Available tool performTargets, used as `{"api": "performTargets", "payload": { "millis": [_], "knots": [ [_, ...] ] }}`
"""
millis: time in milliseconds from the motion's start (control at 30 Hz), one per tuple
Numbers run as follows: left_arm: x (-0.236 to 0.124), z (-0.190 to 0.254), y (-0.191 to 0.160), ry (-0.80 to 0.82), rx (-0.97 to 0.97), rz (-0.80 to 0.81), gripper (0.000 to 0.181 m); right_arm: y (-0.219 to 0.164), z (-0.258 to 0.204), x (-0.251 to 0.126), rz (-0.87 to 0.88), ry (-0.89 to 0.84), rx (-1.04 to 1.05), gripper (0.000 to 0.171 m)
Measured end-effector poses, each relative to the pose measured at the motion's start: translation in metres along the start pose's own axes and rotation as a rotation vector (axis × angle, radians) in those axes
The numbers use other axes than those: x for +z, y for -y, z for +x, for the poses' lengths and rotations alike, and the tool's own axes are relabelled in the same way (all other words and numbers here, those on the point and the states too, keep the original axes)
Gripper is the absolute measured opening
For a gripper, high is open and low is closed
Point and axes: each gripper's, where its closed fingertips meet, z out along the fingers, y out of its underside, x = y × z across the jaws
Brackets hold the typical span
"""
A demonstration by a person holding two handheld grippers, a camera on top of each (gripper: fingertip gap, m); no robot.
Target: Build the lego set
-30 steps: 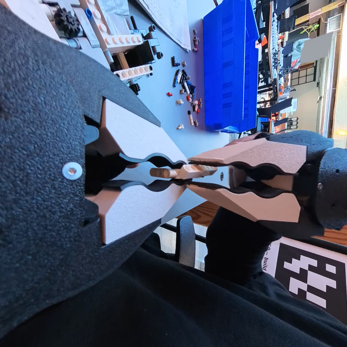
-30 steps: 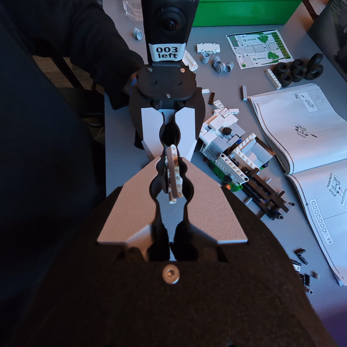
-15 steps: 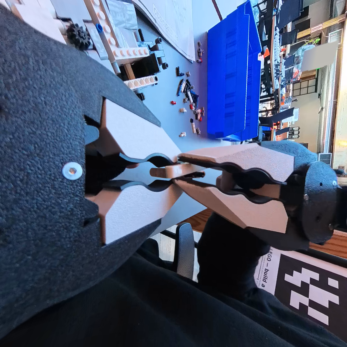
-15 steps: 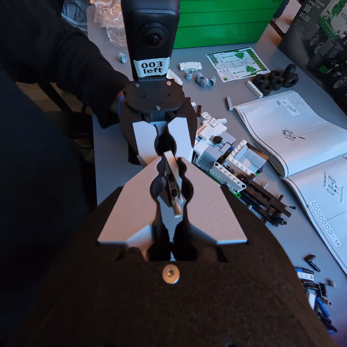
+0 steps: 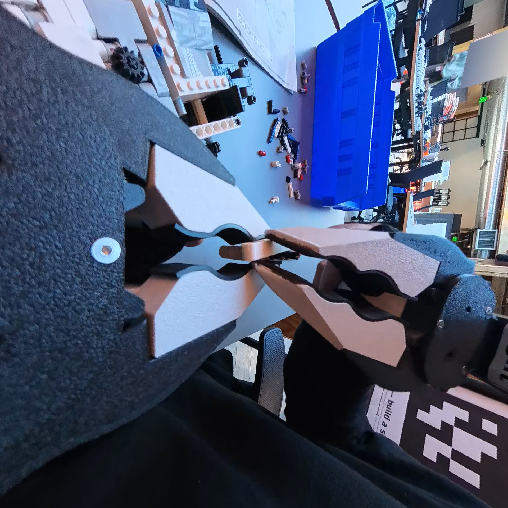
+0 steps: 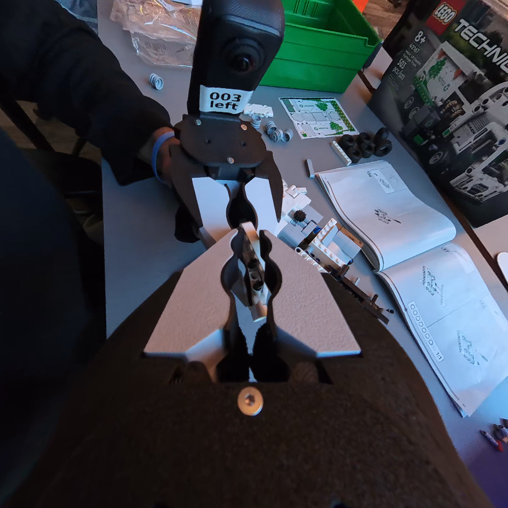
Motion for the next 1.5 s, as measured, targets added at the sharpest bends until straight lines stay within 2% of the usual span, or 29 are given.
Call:
{"api": "performTargets", "payload": {
  "millis": [200,433,567,933,1267,1500],
  "knots": [
    [0.001,0.001,-0.002,0.005,0.022,-0.014,0.005,0.004,-0.001,-0.002,0.015,-0.014,-0.020,0.009],
    [0.003,0.003,-0.007,0.027,0.093,-0.047,0.005,0.013,-0.005,-0.005,0.082,0.050,0.068,0.008],
    [0.006,0.004,-0.013,0.046,0.130,-0.087,0.005,-0.002,-0.008,0.003,-0.020,0.050,0.038,0.008],
    [0.003,0.002,-0.006,0.030,0.060,-0.045,0.006,-0.003,-0.008,0.003,-0.022,0.041,0.048,0.010],
    [0.004,0.002,-0.008,0.035,0.071,-0.054,0.005,-0.003,-0.009,-0.014,-0.008,0.026,0.046,0.010],
    [0.006,0.000,-0.014,0.099,0.199,-0.098,0.005,-0.011,-0.014,-0.014,-0.109,0.073,0.072,0.015]
  ]
}}
